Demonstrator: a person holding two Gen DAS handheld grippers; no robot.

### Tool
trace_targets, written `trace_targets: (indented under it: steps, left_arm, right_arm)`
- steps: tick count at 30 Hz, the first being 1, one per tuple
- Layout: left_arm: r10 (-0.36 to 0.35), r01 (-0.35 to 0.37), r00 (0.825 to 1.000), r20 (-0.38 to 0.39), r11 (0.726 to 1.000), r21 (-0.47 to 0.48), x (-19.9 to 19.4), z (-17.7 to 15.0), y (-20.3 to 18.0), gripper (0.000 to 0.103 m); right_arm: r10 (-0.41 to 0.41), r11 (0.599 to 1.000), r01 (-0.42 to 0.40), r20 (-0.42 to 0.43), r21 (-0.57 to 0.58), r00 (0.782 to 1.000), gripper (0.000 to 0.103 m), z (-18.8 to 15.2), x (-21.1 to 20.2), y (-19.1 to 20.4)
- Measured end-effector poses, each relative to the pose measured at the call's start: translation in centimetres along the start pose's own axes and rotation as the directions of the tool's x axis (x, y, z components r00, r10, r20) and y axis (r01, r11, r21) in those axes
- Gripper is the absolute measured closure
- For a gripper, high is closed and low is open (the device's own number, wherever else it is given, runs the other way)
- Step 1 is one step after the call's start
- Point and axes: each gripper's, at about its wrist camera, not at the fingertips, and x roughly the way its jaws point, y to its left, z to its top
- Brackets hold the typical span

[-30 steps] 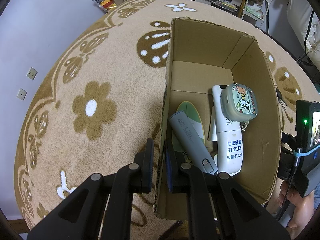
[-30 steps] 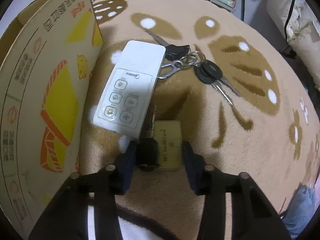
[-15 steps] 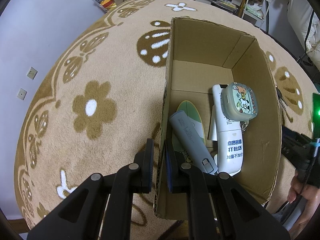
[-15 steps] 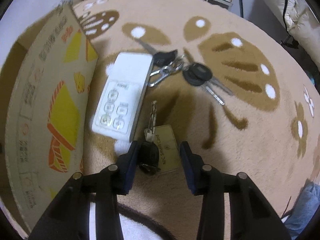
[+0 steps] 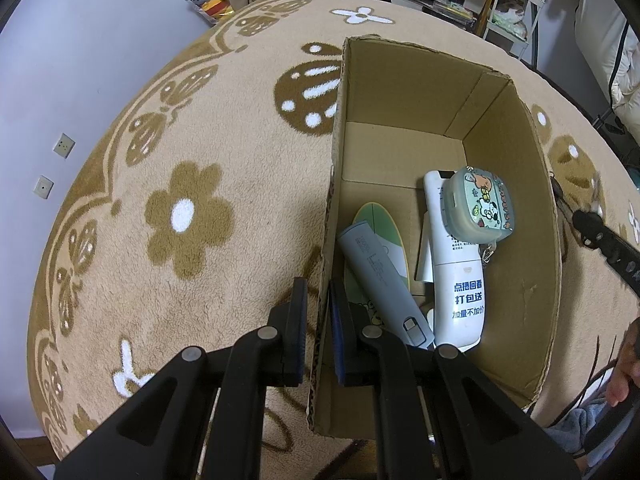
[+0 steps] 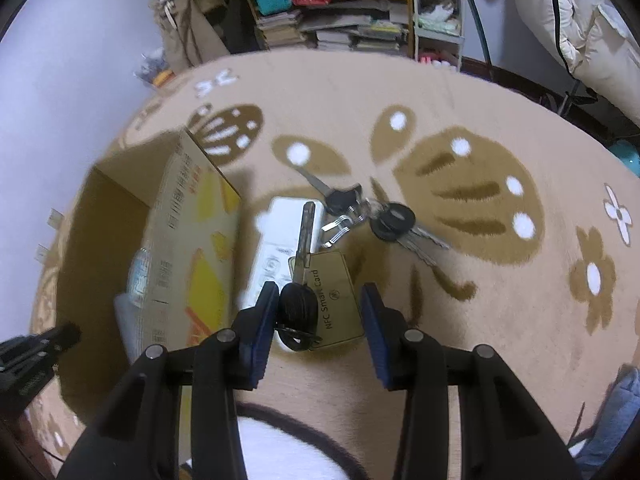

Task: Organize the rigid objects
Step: 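Lift the key and tag and carry them over the box, then drop the key and tag into the box by opening the right gripper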

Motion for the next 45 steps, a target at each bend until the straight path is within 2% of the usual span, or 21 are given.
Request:
trace_targets:
  steps: [5, 10, 16, 20, 27, 33, 45]
  left_arm:
    - [0.005, -0.005, 1.000, 0.001, 1.000, 0.007, -0.1, 0.0, -0.2, 0.092]
    - [0.002, -0.002, 1.000, -0.001, 1.000, 0.004, -0.1, 0.0, -0.1, 0.092]
    - [0.004, -0.004, 1.000, 0.000, 1.000, 0.004, -0.1, 0.0, -0.1, 0.092]
    - [0.004, -0.004, 1.000, 0.001, 1.000, 0.002, 0.0, 0.0, 0.0, 0.092]
    - [0.002, -0.002, 1.000, 0.001, 1.000, 0.006, -0.2, -0.1, -0.2, 0.092]
    - [0.008, -0.008, 1.000, -0.001, 1.000, 0.011, 0.0, -0.2, -0.4, 0.092]
    - [0.008, -0.008, 1.000, 0.000, 1.000, 0.008, 0.0, 0.0, -0.2, 0.092]
  right_arm:
    - [0.076, 0.997, -0.077, 0.093, 0.012, 0.993, 0.058, 1.2, -1.1, 0.7]
    - [0.173, 0.985, -0.170, 0.177, -0.033, 0.969, 0.058, 1.6, -3.4, 2.4]
    - [0.247, 0.968, -0.229, 0.209, -0.106, 0.946, 0.058, 1.2, -4.8, 5.0]
    - [0.319, 0.943, -0.290, 0.195, -0.163, 0.927, 0.058, 0.7, -4.8, 6.8]
    - [0.315, 0.931, -0.283, 0.117, -0.232, 0.942, 0.058, -0.6, -2.8, 9.3]
    - [0.295, 0.931, -0.269, 0.075, -0.247, 0.952, 0.058, -1.2, -1.5, 9.6]
    - [0.308, 0.927, -0.281, 0.077, -0.246, 0.948, 0.058, -1.3, -1.6, 9.4]
